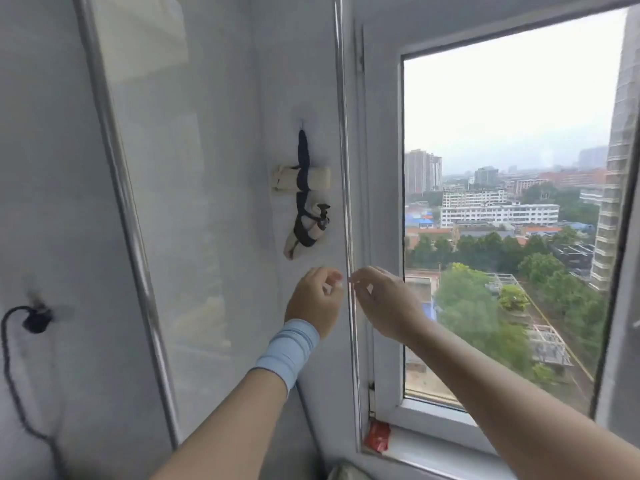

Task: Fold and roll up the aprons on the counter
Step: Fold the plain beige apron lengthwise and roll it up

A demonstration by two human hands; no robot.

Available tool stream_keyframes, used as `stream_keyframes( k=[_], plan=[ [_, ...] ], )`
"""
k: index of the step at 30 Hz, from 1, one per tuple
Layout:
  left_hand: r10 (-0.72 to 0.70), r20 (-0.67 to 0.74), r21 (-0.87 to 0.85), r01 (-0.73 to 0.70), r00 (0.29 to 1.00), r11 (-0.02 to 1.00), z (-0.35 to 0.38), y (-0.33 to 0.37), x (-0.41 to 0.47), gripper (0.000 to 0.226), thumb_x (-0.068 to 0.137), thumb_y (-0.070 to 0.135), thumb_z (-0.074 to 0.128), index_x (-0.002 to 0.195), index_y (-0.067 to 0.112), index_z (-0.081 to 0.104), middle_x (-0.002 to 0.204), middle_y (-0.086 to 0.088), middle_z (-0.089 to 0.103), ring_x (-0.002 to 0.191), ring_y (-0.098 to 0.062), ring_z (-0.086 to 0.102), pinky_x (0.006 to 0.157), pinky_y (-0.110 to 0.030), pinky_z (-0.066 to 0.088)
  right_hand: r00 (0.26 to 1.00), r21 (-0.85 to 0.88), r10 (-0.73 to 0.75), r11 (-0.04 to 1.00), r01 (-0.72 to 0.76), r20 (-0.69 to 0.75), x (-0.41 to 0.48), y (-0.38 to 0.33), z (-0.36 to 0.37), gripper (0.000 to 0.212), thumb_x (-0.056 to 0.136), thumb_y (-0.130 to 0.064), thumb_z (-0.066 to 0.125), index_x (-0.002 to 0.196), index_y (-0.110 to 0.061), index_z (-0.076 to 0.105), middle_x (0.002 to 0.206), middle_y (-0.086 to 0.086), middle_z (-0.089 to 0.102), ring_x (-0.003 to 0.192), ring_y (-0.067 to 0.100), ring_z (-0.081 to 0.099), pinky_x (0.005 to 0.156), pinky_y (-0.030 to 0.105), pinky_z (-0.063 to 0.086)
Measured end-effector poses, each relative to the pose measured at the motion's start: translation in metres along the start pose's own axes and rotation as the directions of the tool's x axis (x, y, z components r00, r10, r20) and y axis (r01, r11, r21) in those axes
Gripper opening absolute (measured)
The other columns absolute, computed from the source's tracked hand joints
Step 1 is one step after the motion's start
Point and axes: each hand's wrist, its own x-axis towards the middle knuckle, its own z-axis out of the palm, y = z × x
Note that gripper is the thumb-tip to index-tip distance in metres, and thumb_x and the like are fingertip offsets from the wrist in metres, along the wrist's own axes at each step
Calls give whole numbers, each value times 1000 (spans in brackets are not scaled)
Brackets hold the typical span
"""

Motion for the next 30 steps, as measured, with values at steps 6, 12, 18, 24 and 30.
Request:
stream_keyframes(
  k=[6, 12, 18, 24, 30],
  plan=[
    [-248, 356, 138, 212, 901, 968, 77, -29, -118, 14, 90, 28, 54, 101, 30, 63, 101, 9, 66, 86, -12, 59, 81, -26, 49, 947, -37, 172, 985, -168, 270, -124, 72, 46, 24, 95, -27, 49, 108, -29, 69, 108, -8, 69, 100, 16, 62, 77, 30, 45],
    [-466, 604, 319, 340, 646, 885, 139, -68, -246, 24, 88, 27, 55, 110, 29, 63, 108, 8, 67, 97, -16, 61, 87, -25, 48, 714, -157, 279, 960, -233, 643, -262, 139, 108, 30, 92, -25, 47, 112, -28, 68, 118, -1, 68, 109, 24, 62, 87, 33, 51],
    [-598, 708, 501, 330, 374, 800, 174, -102, -351, 42, 88, 28, 52, 131, 28, 54, 134, 3, 56, 119, -19, 54, 104, -35, 43, 407, -294, 376, 922, -252, 833, -385, 162, 159, 40, 97, -28, 47, 136, -23, 53, 139, 6, 52, 128, 26, 49, 100, 34, 43],
    [-630, 748, 622, 111, 208, 775, 192, -138, -414, 58, 89, 35, 52, 145, 27, 37, 152, 1, 33, 139, -24, 30, 113, -40, 29, 194, -455, 522, 837, -305, 830, -471, 168, 186, 64, 97, -58, 34, 153, -45, 6, 164, 0, -9, 151, 23, -6, 107, 65, 22],
    [-616, 782, 613, 61, 99, 788, 196, -165, -440, 69, 88, 31, 52, 150, 25, 24, 162, -1, 9, 147, -25, 12, 119, -43, 17, 236, -590, 630, 776, -222, 740, -494, 212, 159, 61, 97, -56, 33, 153, -43, 10, 164, -2, -18, 151, 19, -13, 108, 73, 7]
  ],
)
